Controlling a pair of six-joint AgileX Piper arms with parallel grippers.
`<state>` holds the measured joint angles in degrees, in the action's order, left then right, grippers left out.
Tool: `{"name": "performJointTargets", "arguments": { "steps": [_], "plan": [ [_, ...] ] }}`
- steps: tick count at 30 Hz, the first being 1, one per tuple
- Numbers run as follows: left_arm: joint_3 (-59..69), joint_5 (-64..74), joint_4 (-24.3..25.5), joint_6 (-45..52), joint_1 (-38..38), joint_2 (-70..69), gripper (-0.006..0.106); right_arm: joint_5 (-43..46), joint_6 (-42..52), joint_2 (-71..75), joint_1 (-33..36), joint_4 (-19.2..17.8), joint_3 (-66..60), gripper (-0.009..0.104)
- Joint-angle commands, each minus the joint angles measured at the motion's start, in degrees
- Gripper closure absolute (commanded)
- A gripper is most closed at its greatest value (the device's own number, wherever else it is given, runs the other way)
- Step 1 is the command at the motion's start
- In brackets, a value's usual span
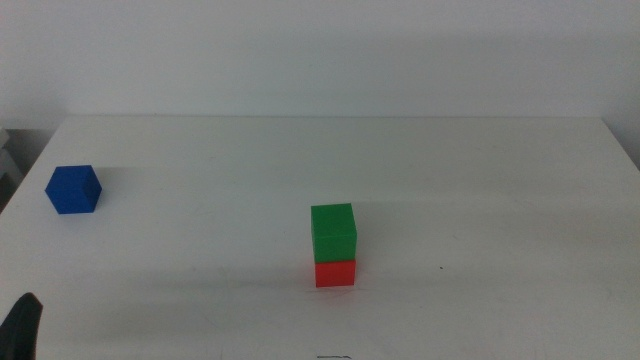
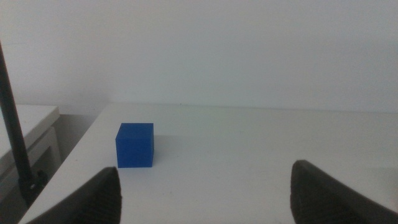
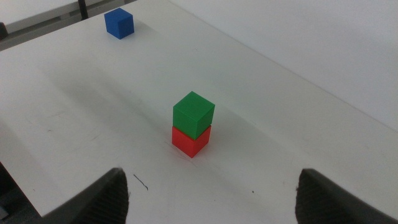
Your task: Stack red cubes first, then green, then blue cubes in a specific spot.
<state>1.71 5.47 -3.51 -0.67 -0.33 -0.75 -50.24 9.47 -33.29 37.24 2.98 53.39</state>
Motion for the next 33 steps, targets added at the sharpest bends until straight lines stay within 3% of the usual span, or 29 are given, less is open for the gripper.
{"name": "performJointTargets", "arguments": {
  "steps": [1,9,19,33],
  "plan": [
    [-0.9,-3.7,0.0,0.3,-0.1,-0.8,0.008,4.5,0.7,-0.1,-0.3,-0.5,1.3,0.001],
    [-18.7,11.5,4.0,2.5,-0.1,16.8,0.008,4.5,0.7,-0.1,-0.3,-0.6,1.3,0.001],
    [-42.0,37.2,4.9,2.5,-0.1,43.3,0.008,4.5,0.7,-0.1,-0.3,-0.6,1.3,0.001],
    [-64.6,43.0,10.5,-0.5,-0.1,72.3,0.008,4.5,0.7,-0.1,-0.3,-0.6,1.3,0.001]
  ]
}}
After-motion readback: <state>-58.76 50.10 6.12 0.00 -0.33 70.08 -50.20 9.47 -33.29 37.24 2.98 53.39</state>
